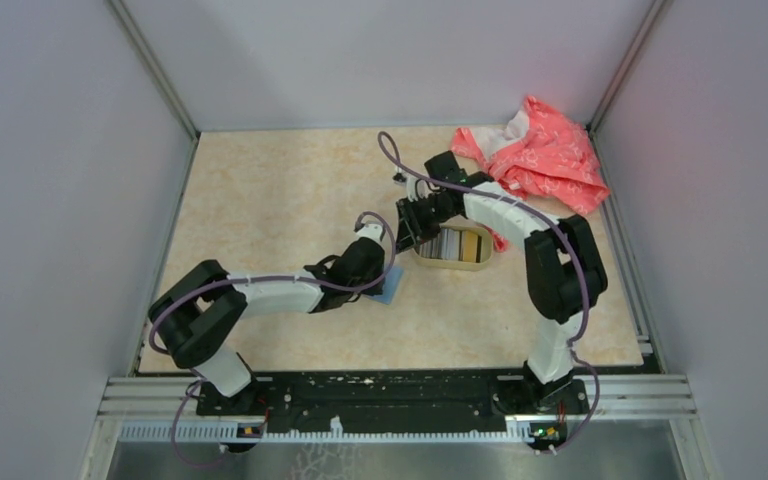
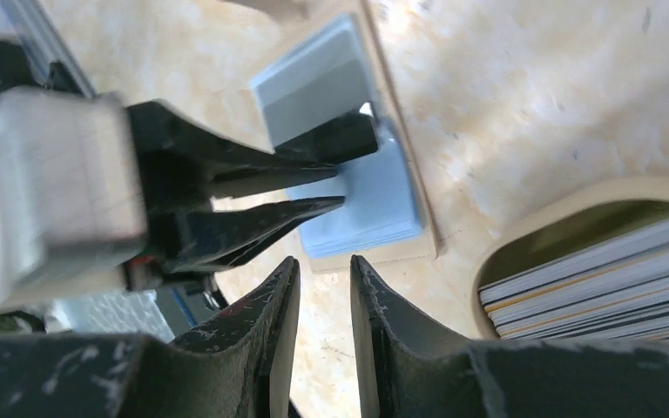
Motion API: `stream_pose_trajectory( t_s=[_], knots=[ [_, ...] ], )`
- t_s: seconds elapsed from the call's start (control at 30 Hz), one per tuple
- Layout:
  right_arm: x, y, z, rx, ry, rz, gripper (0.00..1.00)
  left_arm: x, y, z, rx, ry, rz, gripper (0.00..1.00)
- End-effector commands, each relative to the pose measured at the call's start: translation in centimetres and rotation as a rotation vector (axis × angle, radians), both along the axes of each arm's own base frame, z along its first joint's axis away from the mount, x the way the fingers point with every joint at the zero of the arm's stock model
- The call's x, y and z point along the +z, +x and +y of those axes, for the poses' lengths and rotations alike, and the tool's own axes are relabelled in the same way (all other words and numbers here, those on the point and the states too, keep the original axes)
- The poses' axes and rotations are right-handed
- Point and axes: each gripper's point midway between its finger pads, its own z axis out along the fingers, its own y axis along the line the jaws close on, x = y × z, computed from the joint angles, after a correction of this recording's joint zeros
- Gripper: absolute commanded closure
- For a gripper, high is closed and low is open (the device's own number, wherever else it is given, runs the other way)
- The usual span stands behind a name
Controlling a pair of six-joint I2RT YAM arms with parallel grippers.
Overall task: Put the credit cards into the card holder
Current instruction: Insert the credit card into the card holder.
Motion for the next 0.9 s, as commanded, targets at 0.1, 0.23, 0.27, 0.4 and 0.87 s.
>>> stream_pose_trajectory(
  t_s=[0.1, 0.23, 0.27, 0.4, 0.87],
  knots=[
    [7.6, -1.4, 0.4, 0.276, 0.224, -0.385, 0.72, 3.0, 0.1, -0.6, -0.096, -0.025, -0.075, 0.66],
    [10.7, -2.2, 0.1, 0.330, 0.286, -0.621, 0.71, 5.9, -1.1, -1.4, -0.196, -0.114, -0.135, 0.59],
    [11.5, -2.6, 0.1, 0.351, 0.312, -0.687, 0.72, 6.7, -1.3, -1.3, -0.208, -0.133, -0.153, 0.58],
    [10.5, -5.8, -0.3, 0.564, 0.420, -0.923, 0.51, 8.0, -1.4, 0.8, -0.168, -0.157, -0.196, 0.55],
    [-0.6, -6.6, 3.5, 1.294, 0.063, -1.155, 0.97, 1.7, 2.2, 9.7, 0.083, -0.160, 0.040, 0.67]
  ],
)
